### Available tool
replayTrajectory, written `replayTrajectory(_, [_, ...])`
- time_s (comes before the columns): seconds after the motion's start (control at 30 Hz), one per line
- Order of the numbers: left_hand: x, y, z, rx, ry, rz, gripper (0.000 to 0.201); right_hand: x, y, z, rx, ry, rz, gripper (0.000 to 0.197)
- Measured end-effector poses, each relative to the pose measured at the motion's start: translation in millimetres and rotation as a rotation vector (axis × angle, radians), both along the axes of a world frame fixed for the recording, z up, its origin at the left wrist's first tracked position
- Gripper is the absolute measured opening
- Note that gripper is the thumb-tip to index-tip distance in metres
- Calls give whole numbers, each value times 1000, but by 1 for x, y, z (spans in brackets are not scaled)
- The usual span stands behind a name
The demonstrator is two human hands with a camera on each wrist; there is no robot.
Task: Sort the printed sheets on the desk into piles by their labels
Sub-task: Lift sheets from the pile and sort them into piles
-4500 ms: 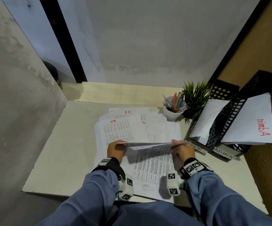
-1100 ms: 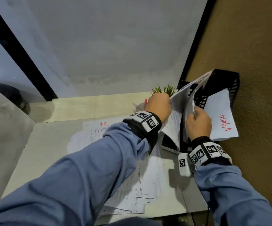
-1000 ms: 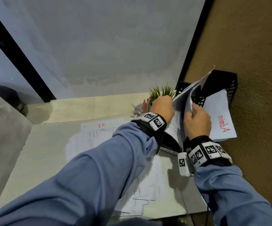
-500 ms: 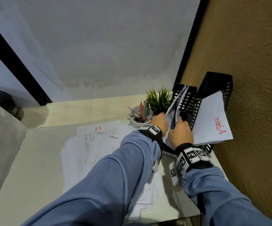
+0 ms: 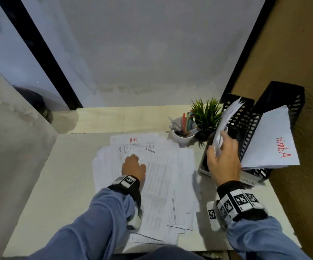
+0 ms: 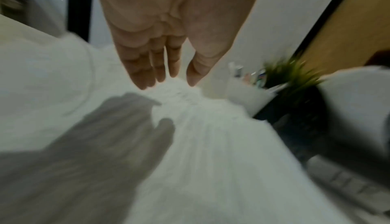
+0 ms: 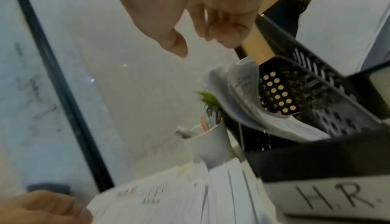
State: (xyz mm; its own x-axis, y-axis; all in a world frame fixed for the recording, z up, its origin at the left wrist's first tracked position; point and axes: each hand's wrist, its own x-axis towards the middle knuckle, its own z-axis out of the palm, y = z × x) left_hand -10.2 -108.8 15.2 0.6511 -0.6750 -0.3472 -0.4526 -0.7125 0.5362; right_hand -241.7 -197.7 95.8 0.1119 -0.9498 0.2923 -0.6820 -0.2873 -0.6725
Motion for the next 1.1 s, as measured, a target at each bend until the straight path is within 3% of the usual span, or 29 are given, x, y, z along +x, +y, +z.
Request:
replayTrajectory(0.1, [21, 39, -23, 241, -89, 54, 58, 14, 23, -21, 22, 49, 219, 36])
replayTrajectory(0.2, [24, 57, -37, 280, -65, 83, 74, 28, 39, -55, 330, 114, 319, 29])
replayTrajectory(0.3, [22, 63, -45, 224, -35, 133, 80, 40, 51, -77, 682, 80, 218, 33])
replayTrajectory(0.4, [22, 70, -51, 214, 3, 173, 79, 49, 63, -87, 885, -34, 74, 38])
replayTrajectory(0.47, [23, 74, -55, 177, 51, 193, 71, 53, 64, -93, 924, -65, 2, 45])
replayTrajectory(0.57, [23, 79, -56, 79, 132, 208, 39, 59, 62, -97, 965, -127, -27, 32])
replayTrajectory(0.67, [21, 81, -54, 41, 133, 164, 13, 59, 56, -98, 1016, -205, -65, 53])
replayTrajectory(0.73, [17, 83, -52, 37, 94, 182, 16, 58, 56, -99, 1036, -229, -82, 53])
replayTrajectory(0.87, [9, 80, -46, 55, 106, 222, 59, 62, 59, -102, 1042, -222, -95, 34])
replayTrajectory(0.93, [7, 78, -44, 51, 173, 240, 67, 68, 64, -104, 1023, -199, -110, 26])
replayTrajectory(1.0, [9, 79, -43, 41, 232, 267, 61, 71, 66, -107, 1008, -198, -132, 27])
replayTrajectory(1.1, [12, 87, -43, -63, 224, 278, 33, 68, 66, -105, 1007, -207, -139, 40])
